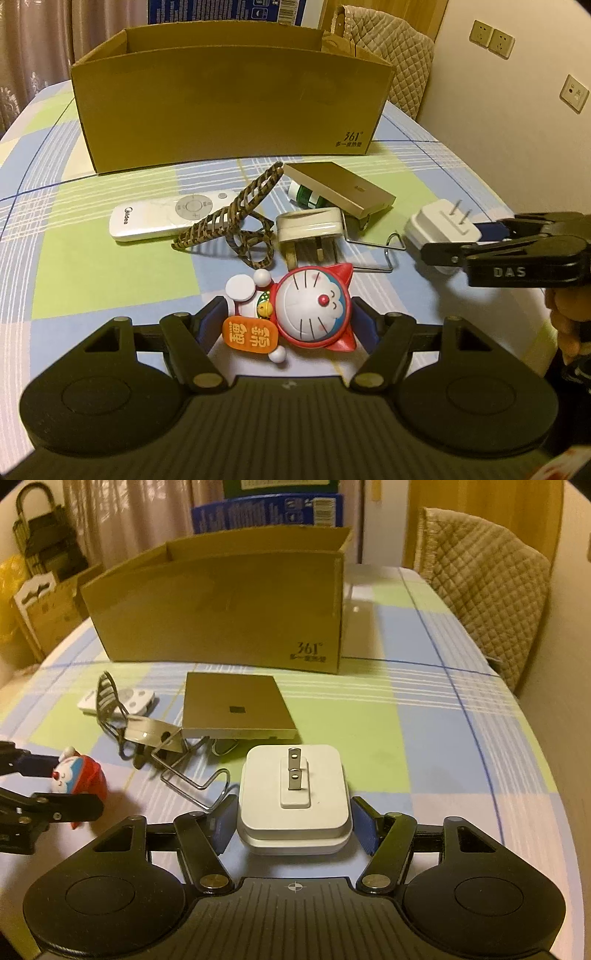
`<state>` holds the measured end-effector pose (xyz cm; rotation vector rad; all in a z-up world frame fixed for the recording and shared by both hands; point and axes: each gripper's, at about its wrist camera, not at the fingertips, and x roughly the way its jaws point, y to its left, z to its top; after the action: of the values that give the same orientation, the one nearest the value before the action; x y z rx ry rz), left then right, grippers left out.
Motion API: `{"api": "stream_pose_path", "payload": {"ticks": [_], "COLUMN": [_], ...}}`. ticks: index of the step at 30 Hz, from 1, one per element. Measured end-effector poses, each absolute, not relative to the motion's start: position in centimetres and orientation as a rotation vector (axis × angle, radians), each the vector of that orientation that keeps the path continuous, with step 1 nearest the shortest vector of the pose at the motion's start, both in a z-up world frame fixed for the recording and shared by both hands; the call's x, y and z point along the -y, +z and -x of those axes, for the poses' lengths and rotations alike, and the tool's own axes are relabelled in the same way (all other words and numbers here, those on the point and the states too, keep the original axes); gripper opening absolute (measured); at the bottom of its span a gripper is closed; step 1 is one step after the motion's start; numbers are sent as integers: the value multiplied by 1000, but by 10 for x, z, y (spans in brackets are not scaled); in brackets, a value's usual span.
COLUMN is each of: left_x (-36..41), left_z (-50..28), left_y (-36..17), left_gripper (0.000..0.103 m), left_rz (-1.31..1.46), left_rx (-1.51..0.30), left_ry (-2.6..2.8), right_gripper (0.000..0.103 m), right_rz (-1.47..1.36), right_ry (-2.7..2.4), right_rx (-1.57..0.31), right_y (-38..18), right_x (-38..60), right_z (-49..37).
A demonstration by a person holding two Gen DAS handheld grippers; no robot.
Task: Organize rigid objects
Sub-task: 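Grasp the white plug adapter with the right tool while the left tool lifts the cat figure, then carry the cat figure and plug adapter into the box and release both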
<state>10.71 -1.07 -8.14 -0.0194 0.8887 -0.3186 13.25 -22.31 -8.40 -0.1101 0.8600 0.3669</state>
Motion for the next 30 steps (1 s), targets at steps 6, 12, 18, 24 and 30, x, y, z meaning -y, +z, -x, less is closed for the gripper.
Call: {"api": "stream_pose_path", "payload": {"ticks": [6, 12, 18, 24, 30], "left_x": [12, 9, 5, 3, 0], "left_z": [-101, -93, -87, -82, -87], "left_y": [-64, -44, -31, -21, -9], "left_gripper": [67, 67, 67, 67, 67], "left_rz": [27, 49, 63, 76, 87], "left_rx": [-853, -819, -801, -788, -765], "left_ry": [-311, -299, -287, -279, -276], "right_gripper": [61, 61, 61, 61, 61], "right_rz": [79, 78, 80, 82, 80], "right_ry": [368, 384, 396, 399, 400], "right_rx": [-822, -778, -752, -744, -740], "right_y": [-59, -35, -21, -14, -7], "right_x": [226, 220, 217, 215, 213], "right_z": [-116, -106, -101, -97, -99]}}
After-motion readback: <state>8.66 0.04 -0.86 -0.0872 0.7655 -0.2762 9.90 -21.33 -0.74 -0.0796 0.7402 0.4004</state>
